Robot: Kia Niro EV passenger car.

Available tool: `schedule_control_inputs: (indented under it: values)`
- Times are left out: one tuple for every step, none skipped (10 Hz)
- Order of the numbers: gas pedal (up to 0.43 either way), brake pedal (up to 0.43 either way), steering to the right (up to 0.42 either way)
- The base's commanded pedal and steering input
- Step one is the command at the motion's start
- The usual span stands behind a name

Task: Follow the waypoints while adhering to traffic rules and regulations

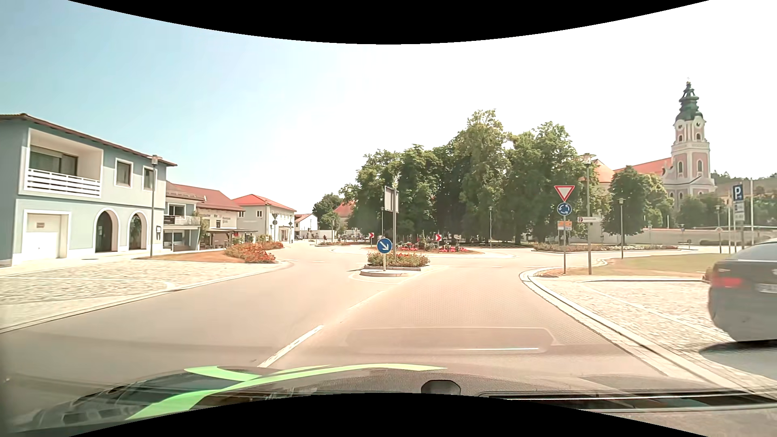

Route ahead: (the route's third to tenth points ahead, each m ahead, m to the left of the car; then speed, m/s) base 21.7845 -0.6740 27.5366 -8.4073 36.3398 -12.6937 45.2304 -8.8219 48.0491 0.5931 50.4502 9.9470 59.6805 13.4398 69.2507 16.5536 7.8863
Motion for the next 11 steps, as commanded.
schedule_control_inputs:
  values:
    - [0.11,0.0,0.062]
    - [0.118,0.0,0.066]
    - [0.118,0.0,0.07]
    - [0.11,0.0,0.074]
    - [0.098,0.0,0.078]
    - [0.098,0.0,0.08]
    - [0.098,0.0,0.084]
    - [0.098,0.0,0.086]
    - [0.098,0.0,0.088]
    - [0.087,0.0,0.091]
    - [0.079,0.0,0.098]
